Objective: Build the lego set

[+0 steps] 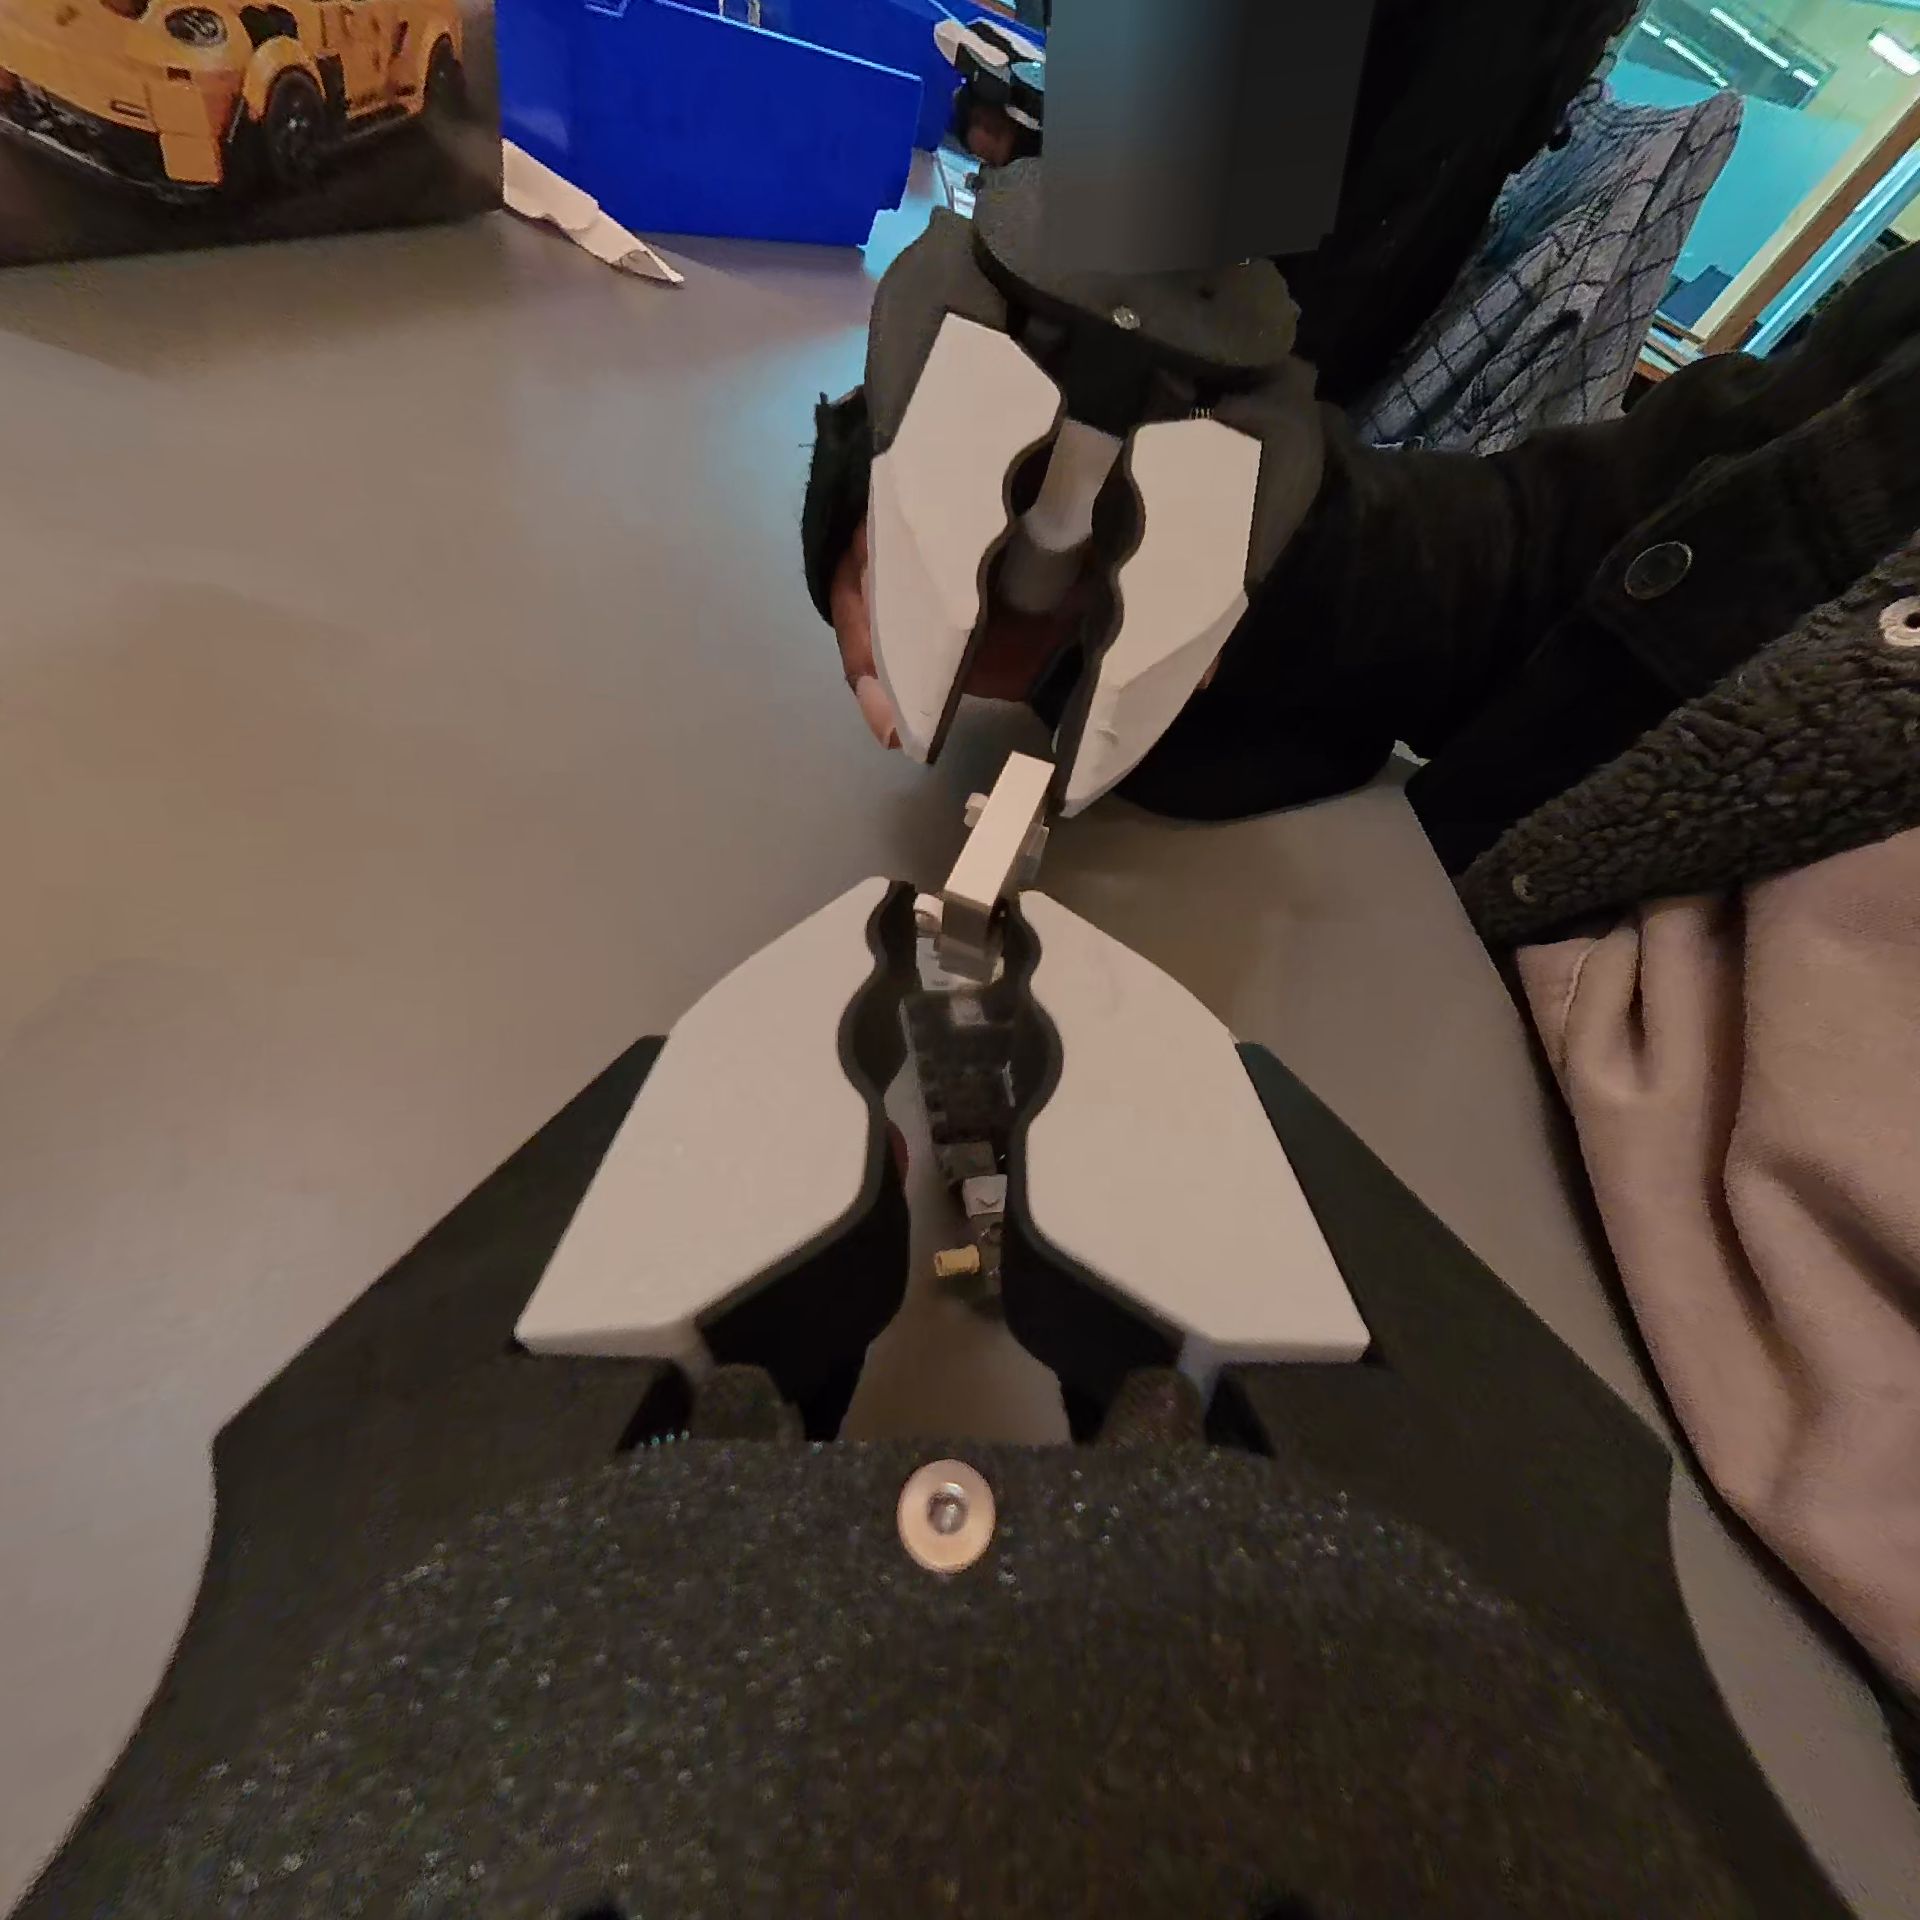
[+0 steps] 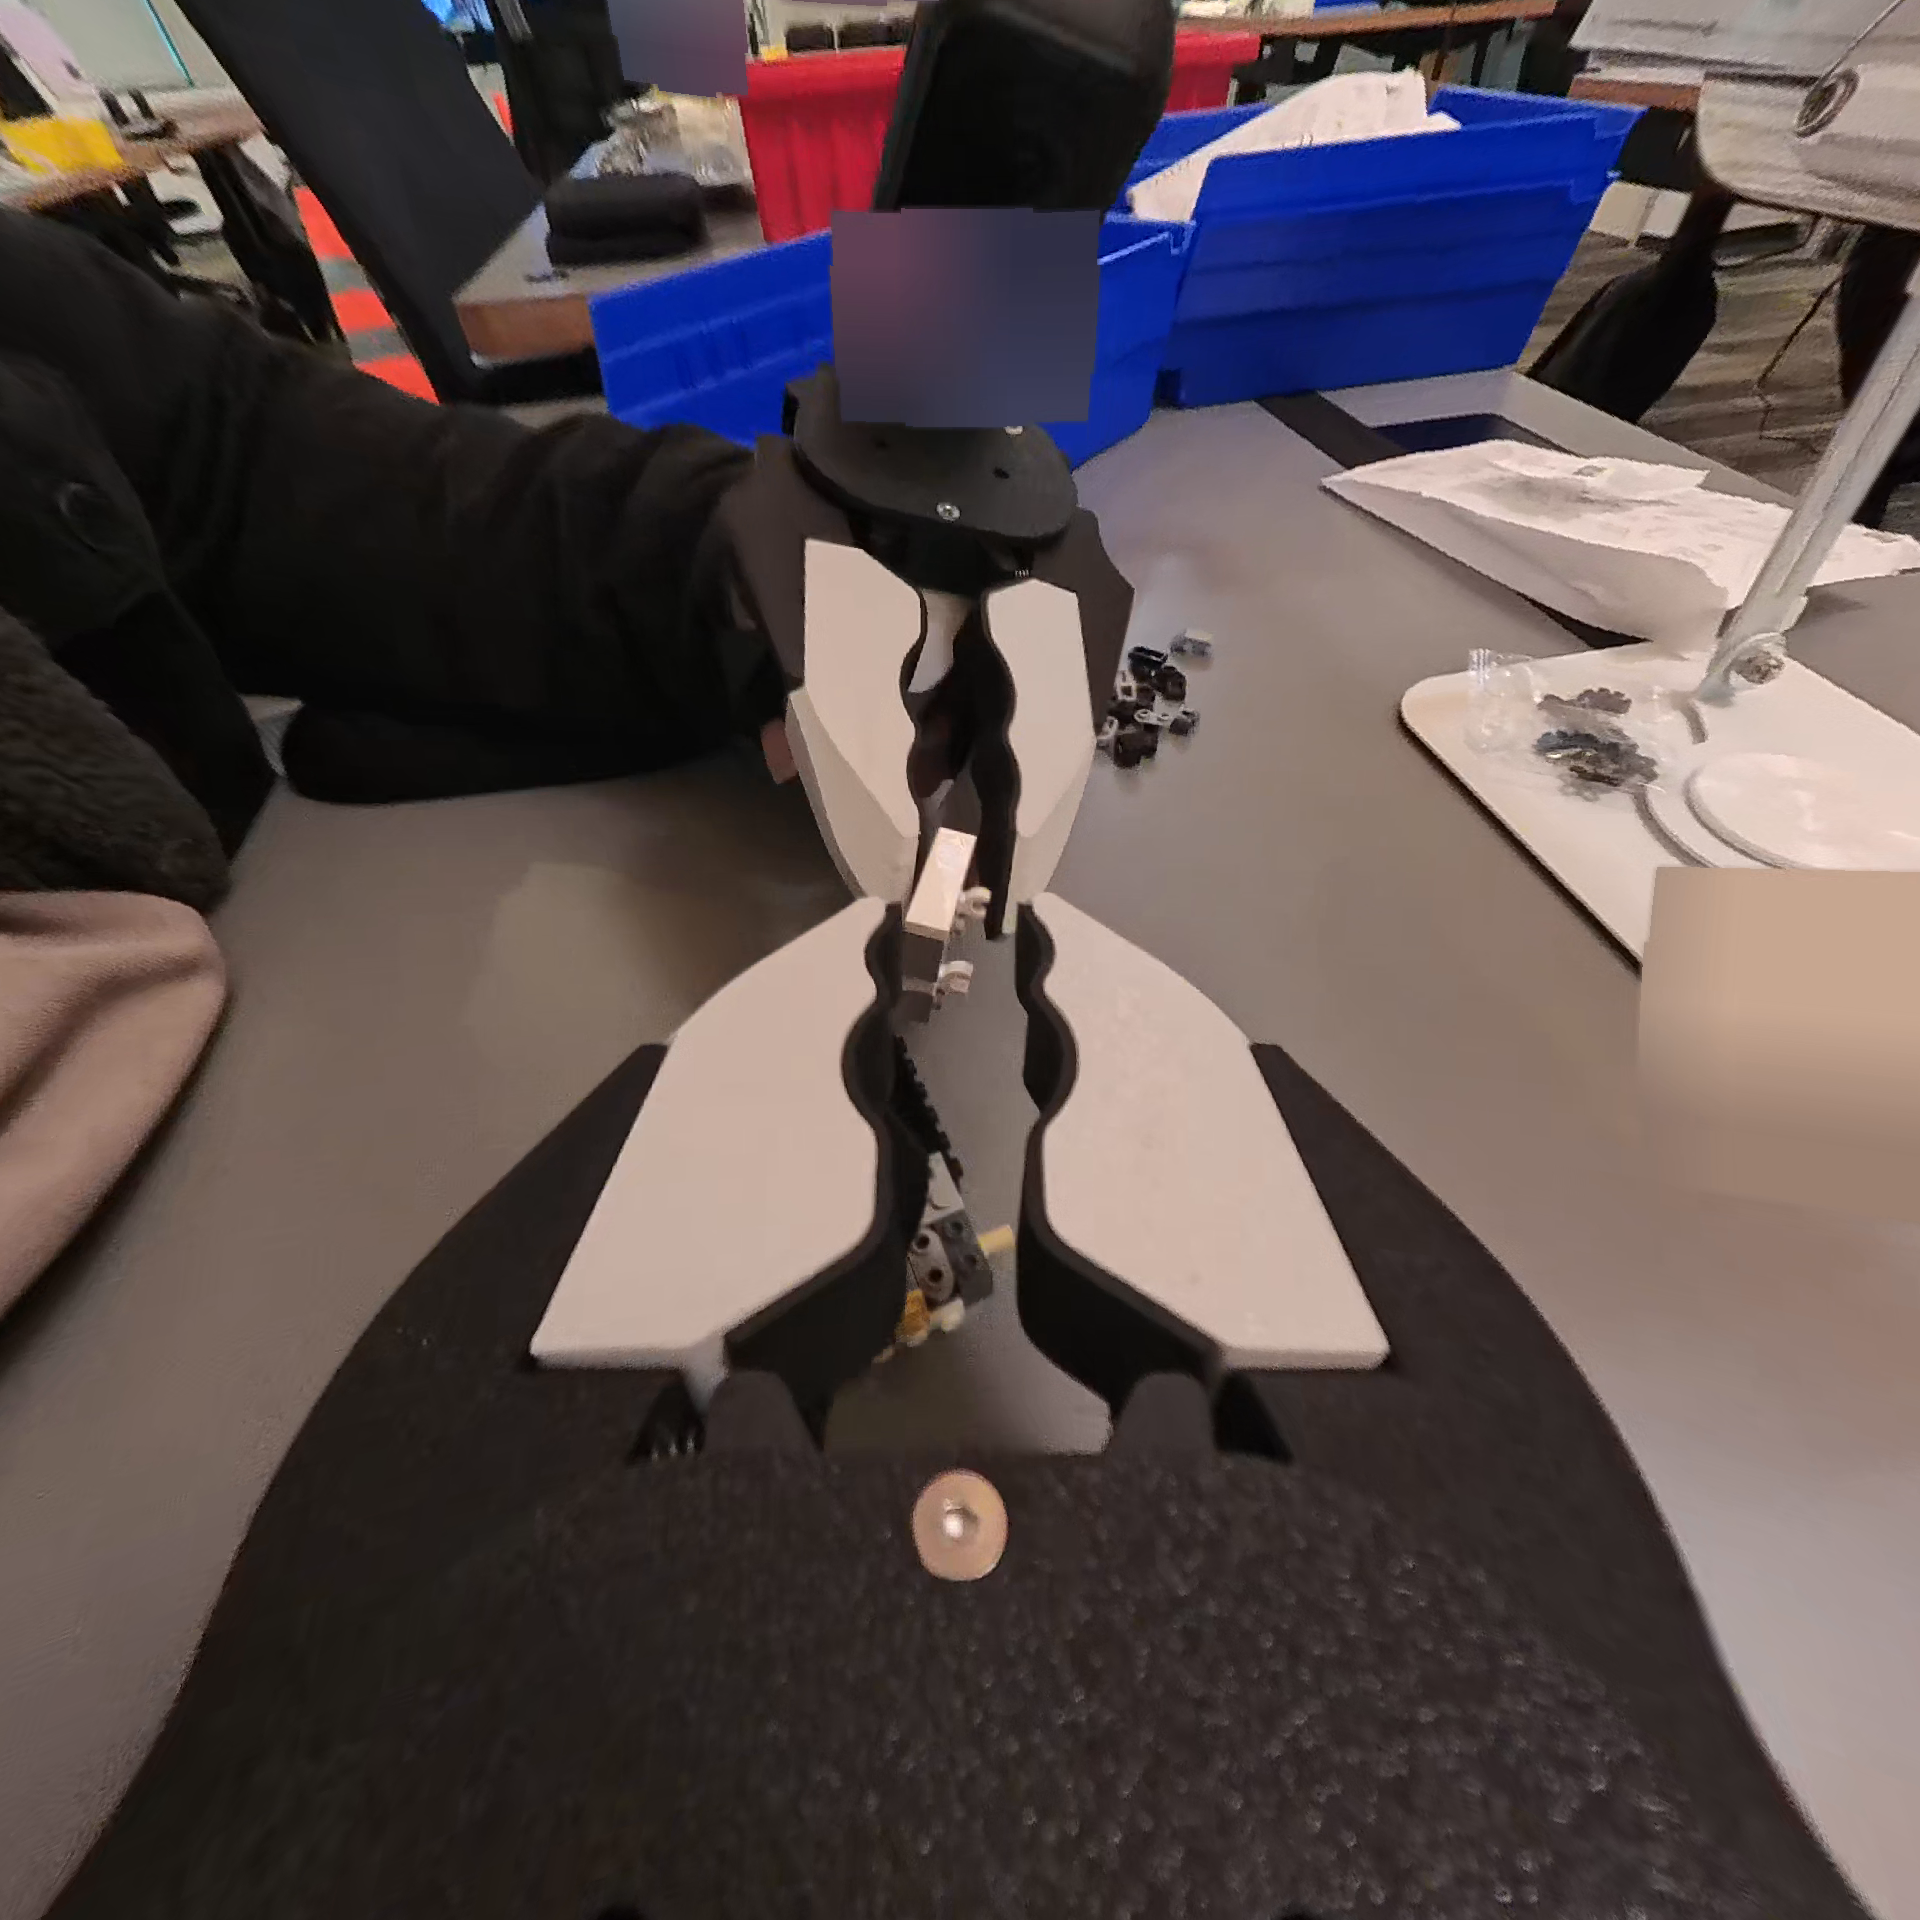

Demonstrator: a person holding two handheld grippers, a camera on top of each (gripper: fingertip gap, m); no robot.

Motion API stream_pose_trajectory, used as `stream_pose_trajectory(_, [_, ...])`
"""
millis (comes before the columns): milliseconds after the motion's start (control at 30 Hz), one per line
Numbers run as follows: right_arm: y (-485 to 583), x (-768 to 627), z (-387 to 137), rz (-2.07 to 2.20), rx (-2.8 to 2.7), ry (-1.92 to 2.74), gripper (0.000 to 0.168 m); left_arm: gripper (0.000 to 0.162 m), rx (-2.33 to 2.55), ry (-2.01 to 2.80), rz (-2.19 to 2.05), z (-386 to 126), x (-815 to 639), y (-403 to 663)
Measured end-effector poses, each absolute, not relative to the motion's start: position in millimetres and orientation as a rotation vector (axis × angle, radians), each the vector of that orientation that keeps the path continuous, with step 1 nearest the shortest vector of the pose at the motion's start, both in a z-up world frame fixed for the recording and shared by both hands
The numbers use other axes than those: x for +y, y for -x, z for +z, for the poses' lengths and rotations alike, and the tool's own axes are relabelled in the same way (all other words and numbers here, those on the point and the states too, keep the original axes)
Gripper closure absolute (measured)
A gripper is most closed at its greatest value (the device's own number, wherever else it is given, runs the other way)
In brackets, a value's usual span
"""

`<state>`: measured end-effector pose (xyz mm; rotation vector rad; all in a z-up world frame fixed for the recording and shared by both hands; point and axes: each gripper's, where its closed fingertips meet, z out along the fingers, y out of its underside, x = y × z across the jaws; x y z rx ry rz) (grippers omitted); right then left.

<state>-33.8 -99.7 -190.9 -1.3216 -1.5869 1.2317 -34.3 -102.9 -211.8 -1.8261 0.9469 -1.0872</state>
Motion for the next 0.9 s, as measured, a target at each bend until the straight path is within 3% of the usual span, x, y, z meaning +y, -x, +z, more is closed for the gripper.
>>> stream_pose_trajectory(300, [33, -103, -202, 1.211, -1.654, 1.362, 0.148, 0.146, 0.950, 1.841, -1.082, -216, -103, 33])
stream_pose_trajectory(367, [33, -107, -205, 1.204, -1.683, 1.358, 0.159, 0.146, 0.952, 1.851, -1.075, -217, -103, 32])
stream_pose_trajectory(500, [33, -101, -206, 1.120, -1.682, 1.385, 0.160, 0.145, 0.936, 1.847, -1.008, -218, -97, 31])
stream_pose_trajectory(700, [27, -59, -194, 1.065, -1.441, 1.498, 0.160, 0.139, 0.895, 1.868, -0.894, -224, -85, 40])
stream_pose_trajectory(900, [24, -30, -219, 0.819, -1.369, 1.648, 0.160, 0.133, 0.832, 1.902, -0.764, -230, -72, 43])
